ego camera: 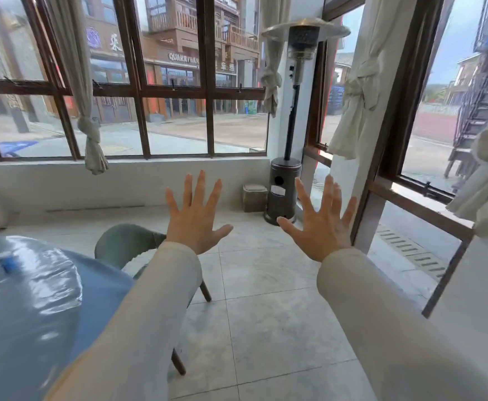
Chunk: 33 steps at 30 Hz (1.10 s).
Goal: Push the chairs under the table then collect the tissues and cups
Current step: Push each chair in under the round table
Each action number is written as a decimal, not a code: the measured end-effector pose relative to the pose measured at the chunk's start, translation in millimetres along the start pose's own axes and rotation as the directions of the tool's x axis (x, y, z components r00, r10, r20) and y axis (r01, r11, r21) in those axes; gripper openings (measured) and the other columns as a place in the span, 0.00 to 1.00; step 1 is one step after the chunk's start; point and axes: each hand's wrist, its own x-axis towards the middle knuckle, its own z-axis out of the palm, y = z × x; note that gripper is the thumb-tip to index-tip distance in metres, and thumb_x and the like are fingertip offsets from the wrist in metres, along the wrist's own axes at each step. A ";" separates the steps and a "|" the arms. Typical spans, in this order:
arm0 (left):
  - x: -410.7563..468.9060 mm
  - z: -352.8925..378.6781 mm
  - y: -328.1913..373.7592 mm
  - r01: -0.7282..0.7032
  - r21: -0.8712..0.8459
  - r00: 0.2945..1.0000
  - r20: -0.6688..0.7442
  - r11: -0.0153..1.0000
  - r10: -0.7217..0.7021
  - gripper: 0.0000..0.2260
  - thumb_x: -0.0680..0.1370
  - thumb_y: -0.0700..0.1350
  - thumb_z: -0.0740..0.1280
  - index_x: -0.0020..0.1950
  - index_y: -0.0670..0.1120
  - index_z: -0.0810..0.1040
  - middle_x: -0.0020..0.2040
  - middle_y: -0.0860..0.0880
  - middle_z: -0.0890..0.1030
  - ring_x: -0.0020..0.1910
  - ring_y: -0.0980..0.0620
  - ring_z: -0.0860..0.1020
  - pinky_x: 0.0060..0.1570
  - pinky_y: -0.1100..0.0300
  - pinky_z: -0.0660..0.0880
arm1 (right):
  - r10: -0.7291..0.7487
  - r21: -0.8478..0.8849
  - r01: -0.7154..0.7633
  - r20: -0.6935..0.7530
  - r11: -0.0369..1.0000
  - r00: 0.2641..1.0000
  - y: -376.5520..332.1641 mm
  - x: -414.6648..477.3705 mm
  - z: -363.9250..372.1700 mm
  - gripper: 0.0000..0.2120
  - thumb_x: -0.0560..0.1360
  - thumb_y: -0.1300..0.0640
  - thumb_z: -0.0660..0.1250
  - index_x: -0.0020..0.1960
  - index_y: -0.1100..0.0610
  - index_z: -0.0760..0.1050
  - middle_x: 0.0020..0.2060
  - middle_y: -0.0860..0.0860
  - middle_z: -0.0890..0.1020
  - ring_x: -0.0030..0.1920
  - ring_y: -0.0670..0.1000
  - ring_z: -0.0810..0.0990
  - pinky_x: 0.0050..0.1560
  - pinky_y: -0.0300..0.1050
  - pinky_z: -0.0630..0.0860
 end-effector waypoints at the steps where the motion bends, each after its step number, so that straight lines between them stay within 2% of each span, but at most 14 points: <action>1: 16.3 13.9 3.3 -0.007 0.001 1.000 -0.004 1.000 0.007 0.45 0.75 0.73 0.54 0.79 0.56 0.31 0.80 0.46 0.32 0.79 0.38 0.35 0.72 0.30 0.40 | 0.005 -0.003 -0.005 -0.007 1.000 1.000 5.2 15.5 13.3 0.42 0.73 0.23 0.48 0.78 0.37 0.33 0.79 0.59 0.36 0.79 0.64 0.40 0.72 0.70 0.34; 7: 113.1 96.8 24.8 -0.020 0.015 1.000 0.009 1.000 0.020 0.45 0.74 0.74 0.54 0.78 0.56 0.30 0.80 0.47 0.32 0.79 0.38 0.35 0.72 0.30 0.39 | 0.020 -0.021 -0.019 0.007 1.000 1.000 52.3 104.8 95.4 0.42 0.73 0.23 0.46 0.78 0.38 0.31 0.79 0.59 0.35 0.79 0.64 0.40 0.72 0.70 0.34; 11: 196.9 150.8 46.5 0.026 0.035 0.999 0.038 0.999 -0.027 0.45 0.75 0.73 0.55 0.78 0.56 0.30 0.80 0.46 0.32 0.79 0.38 0.35 0.71 0.29 0.41 | 0.023 -0.018 -0.023 0.020 1.000 1.000 93.0 180.6 152.2 0.42 0.73 0.23 0.43 0.78 0.39 0.30 0.79 0.60 0.35 0.79 0.65 0.39 0.73 0.71 0.35; 18: 339.3 220.4 64.1 0.102 0.034 0.993 0.057 0.994 -0.104 0.45 0.75 0.72 0.55 0.78 0.56 0.30 0.80 0.47 0.31 0.78 0.39 0.33 0.71 0.29 0.39 | 0.015 0.011 -0.016 0.032 1.000 0.999 134.8 333.5 238.9 0.42 0.74 0.24 0.44 0.79 0.40 0.32 0.78 0.61 0.37 0.79 0.65 0.40 0.74 0.72 0.39; 23: 414.7 272.4 43.4 0.151 0.093 0.985 0.074 0.984 -0.158 0.45 0.75 0.73 0.54 0.79 0.54 0.31 0.80 0.46 0.32 0.79 0.39 0.34 0.71 0.29 0.40 | -0.023 0.057 0.019 0.066 0.998 0.998 126.8 418.4 309.5 0.42 0.73 0.24 0.43 0.79 0.40 0.33 0.79 0.62 0.38 0.79 0.65 0.41 0.74 0.72 0.41; 26: 461.0 313.3 22.6 0.169 0.131 0.979 0.087 0.977 -0.182 0.45 0.75 0.73 0.53 0.79 0.54 0.31 0.80 0.45 0.32 0.79 0.39 0.34 0.72 0.28 0.42 | -0.060 0.082 0.052 0.087 0.995 0.994 111.6 469.0 362.2 0.42 0.73 0.24 0.44 0.79 0.40 0.33 0.79 0.61 0.37 0.79 0.65 0.40 0.74 0.71 0.37; 33: 586.2 410.0 -41.2 0.219 0.118 0.971 0.075 0.969 -0.228 0.45 0.74 0.74 0.53 0.79 0.55 0.32 0.80 0.46 0.31 0.78 0.40 0.33 0.72 0.27 0.40 | -0.116 0.130 0.100 0.126 0.987 0.985 56.1 595.6 479.9 0.42 0.73 0.23 0.46 0.77 0.38 0.29 0.78 0.62 0.35 0.79 0.64 0.38 0.73 0.71 0.38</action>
